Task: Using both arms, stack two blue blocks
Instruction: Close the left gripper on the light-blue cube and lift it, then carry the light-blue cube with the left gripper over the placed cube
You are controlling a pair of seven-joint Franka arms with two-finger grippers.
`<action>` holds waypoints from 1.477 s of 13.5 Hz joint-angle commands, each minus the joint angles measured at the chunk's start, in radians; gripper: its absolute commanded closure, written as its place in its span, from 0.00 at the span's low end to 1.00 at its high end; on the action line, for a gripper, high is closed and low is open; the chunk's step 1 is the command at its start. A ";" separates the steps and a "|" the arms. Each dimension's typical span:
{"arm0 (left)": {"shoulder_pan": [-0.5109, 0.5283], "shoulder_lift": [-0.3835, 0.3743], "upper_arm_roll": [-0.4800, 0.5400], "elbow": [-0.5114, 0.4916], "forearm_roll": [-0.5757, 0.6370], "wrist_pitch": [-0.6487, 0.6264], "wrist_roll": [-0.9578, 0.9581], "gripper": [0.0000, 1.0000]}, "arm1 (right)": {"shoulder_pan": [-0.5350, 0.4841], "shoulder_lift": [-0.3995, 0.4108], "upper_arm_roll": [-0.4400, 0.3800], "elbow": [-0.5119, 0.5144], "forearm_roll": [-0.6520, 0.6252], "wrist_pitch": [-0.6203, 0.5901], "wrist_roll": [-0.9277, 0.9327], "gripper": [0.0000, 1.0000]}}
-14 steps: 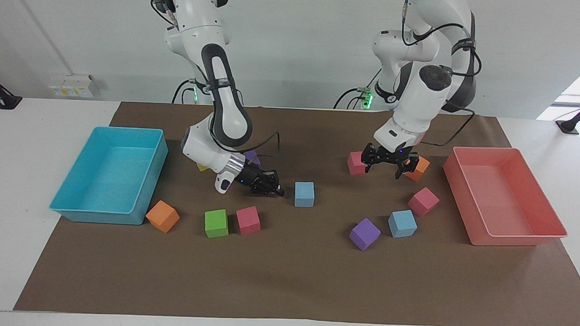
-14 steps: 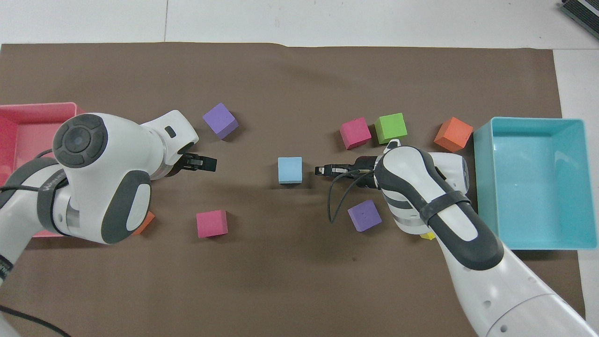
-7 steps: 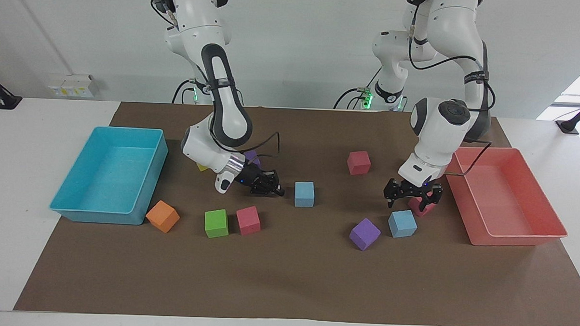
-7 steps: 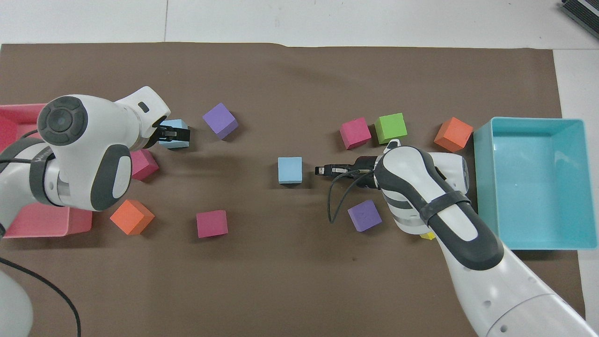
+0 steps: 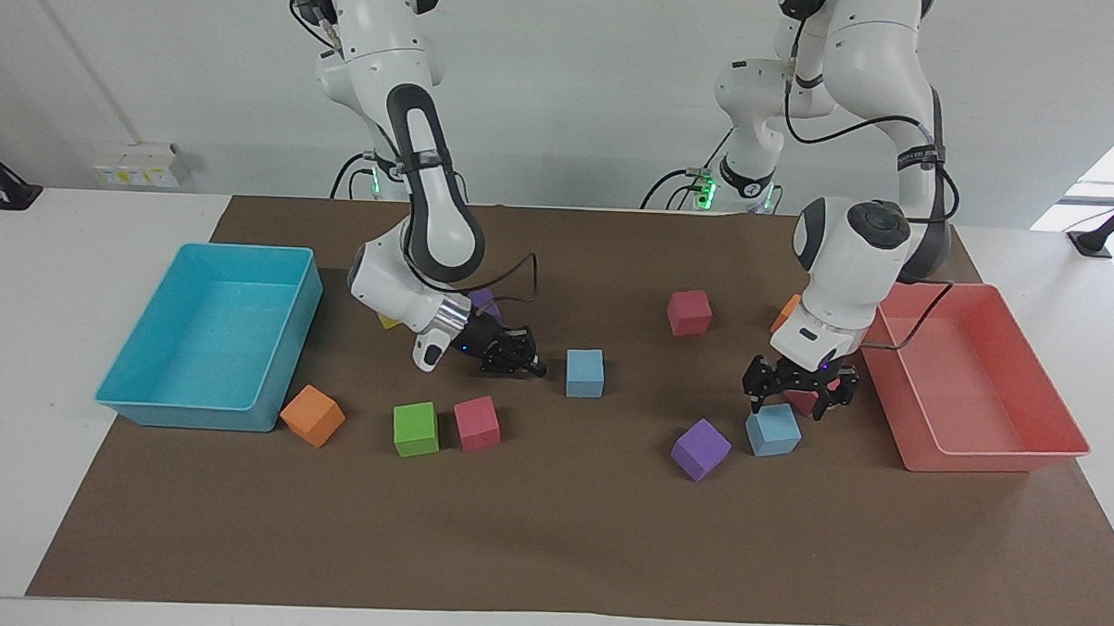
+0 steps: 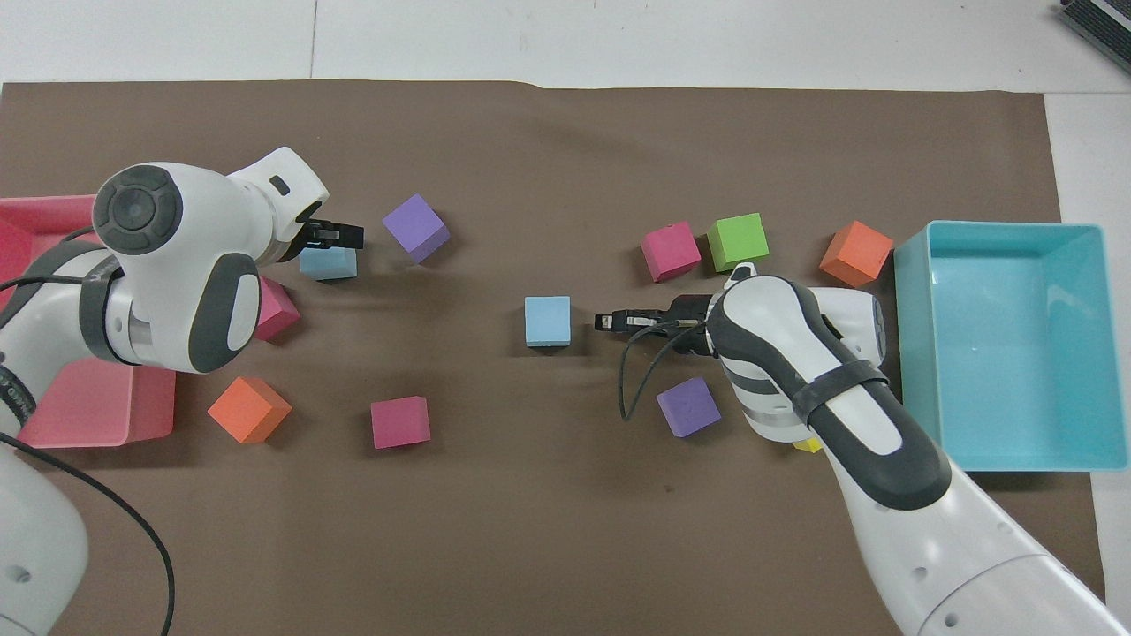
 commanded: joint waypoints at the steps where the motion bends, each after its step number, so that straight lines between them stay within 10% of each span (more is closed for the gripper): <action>1: 0.011 0.042 -0.003 0.022 0.029 0.038 -0.010 0.00 | -0.001 -0.001 0.009 -0.004 0.031 0.026 -0.032 1.00; 7: 0.010 0.063 -0.003 0.013 0.029 0.043 -0.011 0.09 | -0.001 -0.002 0.008 -0.004 0.031 0.027 -0.032 1.00; 8: 0.008 0.062 -0.003 0.013 0.029 0.032 -0.008 0.48 | -0.001 -0.002 0.008 -0.004 0.031 0.027 -0.032 1.00; 11: -0.001 0.054 -0.003 0.014 0.030 0.023 -0.007 1.00 | -0.001 -0.002 0.008 -0.004 0.031 0.027 -0.032 1.00; 20: -0.111 -0.091 -0.037 0.144 0.018 -0.281 -0.073 1.00 | -0.001 -0.002 0.009 -0.004 0.031 0.027 -0.032 1.00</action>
